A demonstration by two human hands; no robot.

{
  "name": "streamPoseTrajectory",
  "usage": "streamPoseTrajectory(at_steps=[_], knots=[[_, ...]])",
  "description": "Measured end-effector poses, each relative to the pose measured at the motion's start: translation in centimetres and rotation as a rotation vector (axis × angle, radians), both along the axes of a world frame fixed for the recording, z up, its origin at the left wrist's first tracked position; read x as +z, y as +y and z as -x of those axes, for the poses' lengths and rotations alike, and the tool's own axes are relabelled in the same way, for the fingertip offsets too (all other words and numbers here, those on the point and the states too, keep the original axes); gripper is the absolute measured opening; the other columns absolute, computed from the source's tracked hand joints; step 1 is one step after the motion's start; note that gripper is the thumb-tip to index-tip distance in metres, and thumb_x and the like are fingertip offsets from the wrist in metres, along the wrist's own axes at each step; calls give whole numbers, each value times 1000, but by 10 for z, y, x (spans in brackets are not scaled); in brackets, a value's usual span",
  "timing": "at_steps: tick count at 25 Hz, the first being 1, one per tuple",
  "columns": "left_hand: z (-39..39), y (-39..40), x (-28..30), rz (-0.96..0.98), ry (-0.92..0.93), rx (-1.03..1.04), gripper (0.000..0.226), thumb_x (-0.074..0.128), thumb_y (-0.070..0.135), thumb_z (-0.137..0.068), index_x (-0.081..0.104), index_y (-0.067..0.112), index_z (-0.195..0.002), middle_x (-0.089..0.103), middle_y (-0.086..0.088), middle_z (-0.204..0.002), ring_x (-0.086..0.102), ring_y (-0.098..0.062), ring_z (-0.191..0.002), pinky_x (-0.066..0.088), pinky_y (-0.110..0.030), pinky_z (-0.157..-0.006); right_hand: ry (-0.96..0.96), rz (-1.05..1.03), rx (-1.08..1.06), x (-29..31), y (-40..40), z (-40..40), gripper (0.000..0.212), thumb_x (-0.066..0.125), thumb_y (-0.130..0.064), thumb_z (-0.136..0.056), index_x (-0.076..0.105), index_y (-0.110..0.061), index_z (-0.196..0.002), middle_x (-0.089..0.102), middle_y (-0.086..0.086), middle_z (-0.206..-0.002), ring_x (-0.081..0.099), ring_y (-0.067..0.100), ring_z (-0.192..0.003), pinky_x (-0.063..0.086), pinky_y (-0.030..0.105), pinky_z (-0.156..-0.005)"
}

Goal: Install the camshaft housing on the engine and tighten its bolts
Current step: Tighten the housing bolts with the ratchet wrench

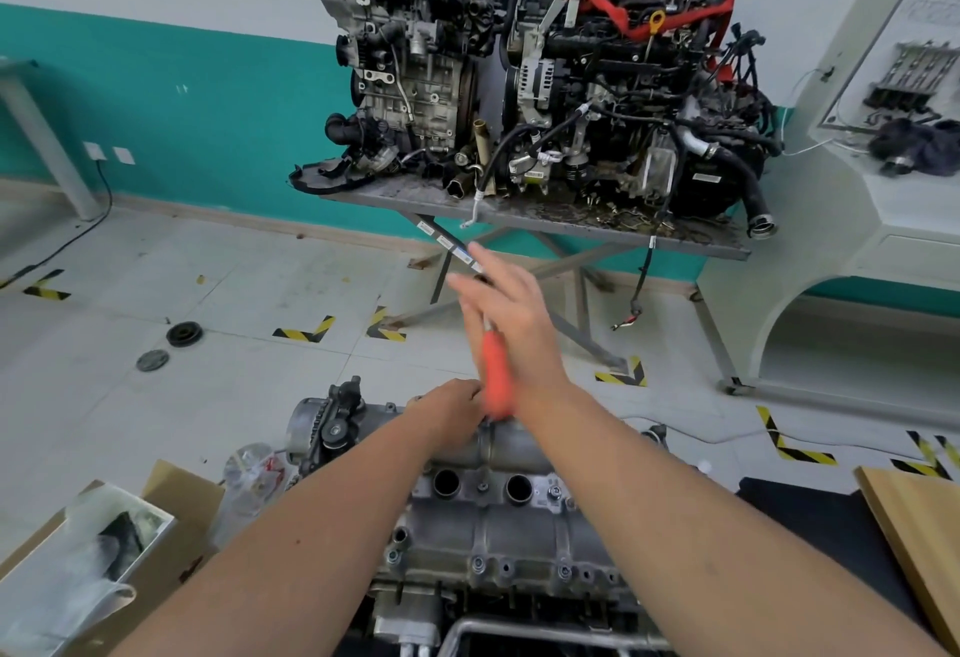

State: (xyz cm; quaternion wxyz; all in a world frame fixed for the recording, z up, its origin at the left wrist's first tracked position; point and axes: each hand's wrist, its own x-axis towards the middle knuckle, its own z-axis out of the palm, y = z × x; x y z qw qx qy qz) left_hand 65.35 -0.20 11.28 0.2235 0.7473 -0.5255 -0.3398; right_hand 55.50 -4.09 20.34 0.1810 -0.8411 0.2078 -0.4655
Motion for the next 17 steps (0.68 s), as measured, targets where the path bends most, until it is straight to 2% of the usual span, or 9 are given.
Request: streamPoseTrajectory(at_steps=[2, 4, 7, 9, 11, 13, 14, 16, 17], knots=[[2, 0, 5, 6, -1, -19, 41, 38, 35, -105, 61, 8, -126, 61, -4, -122, 56, -26, -113, 45, -28, -93, 269, 361, -50, 11, -8, 3, 31, 64, 7, -79, 76, -8, -103, 70, 10, -117, 61, 35, -114, 45, 42, -95], [1, 0, 5, -60, -64, -44, 50, 33, 49, -103, 59, 15, -129, 60, -4, -128, 55, -27, -118, 42, -42, -102, 556, 464, -99, 28, -5, 3, 23, 57, -9, -88, 69, -8, -108, 67, 9, -104, 60, 34, -104, 42, 43, -90], [-1, 1, 3, -73, -52, -56, 53, 31, 56, -102, 56, 23, -135, 56, 0, -140, 50, -25, -128, 36, -48, -109, 855, 395, -163, 49, -1, 3, 44, 32, -49, -103, 54, -17, -124, 58, 5, -111, 54, 28, -105, 40, 42, -85], [-3, 1, 2, -94, -58, -41, 51, 30, 59, -101, 61, 26, -125, 62, 3, -129, 54, -23, -120, 37, -47, -108, 947, 313, -146, 60, 2, -5, 45, 24, -50, -105, 53, -20, -122, 58, 4, -112, 54, 26, -105, 36, 39, -78], [-2, 3, 1, -113, -90, -43, 51, 27, 62, -101, 62, 28, -119, 64, 5, -119, 56, -21, -113, 37, -47, -107, 1008, 224, -167, 68, 4, -16, 33, 29, -37, -107, 57, -20, -114, 61, 5, -105, 57, 27, -94, 36, 37, -70], [-3, 4, 0, -114, -120, -63, 50, 26, 63, -101, 61, 29, -115, 64, 5, -114, 56, -22, -111, 36, -47, -107, 1012, -30, -210, 75, 4, -28, 23, 38, -22, -104, 56, -14, -94, 62, 6, -93, 58, 29, -82, 43, 39, -67], [-3, 4, -1, -112, -123, -71, 50, 26, 64, -101, 61, 29, -112, 64, 5, -109, 56, -23, -110, 36, -48, -107, 925, -259, -200, 75, 2, -31, 22, 39, -19, -102, 54, -11, -89, 64, 9, -88, 62, 32, -82, 49, 42, -69], [-5, 3, -2, -97, -121, -81, 48, 26, 65, -100, 59, 30, -97, 61, 8, -95, 57, -23, -104, 38, -48, -105, 508, -881, -87, 71, -1, -29, 17, 38, -17, -102, 52, -9, -96, 72, 9, -80, 73, 30, -80, 55, 41, -73], [-7, 3, -3, -89, -114, -84, 48, 27, 65, -100, 56, 29, -89, 59, 11, -89, 57, -23, -101, 39, -48, -104, 220, -1182, 12, 68, 2, -25, 12, 38, -14, -102, 49, -11, -99, 73, 7, -75, 75, 26, -76, 52, 34, -68]])
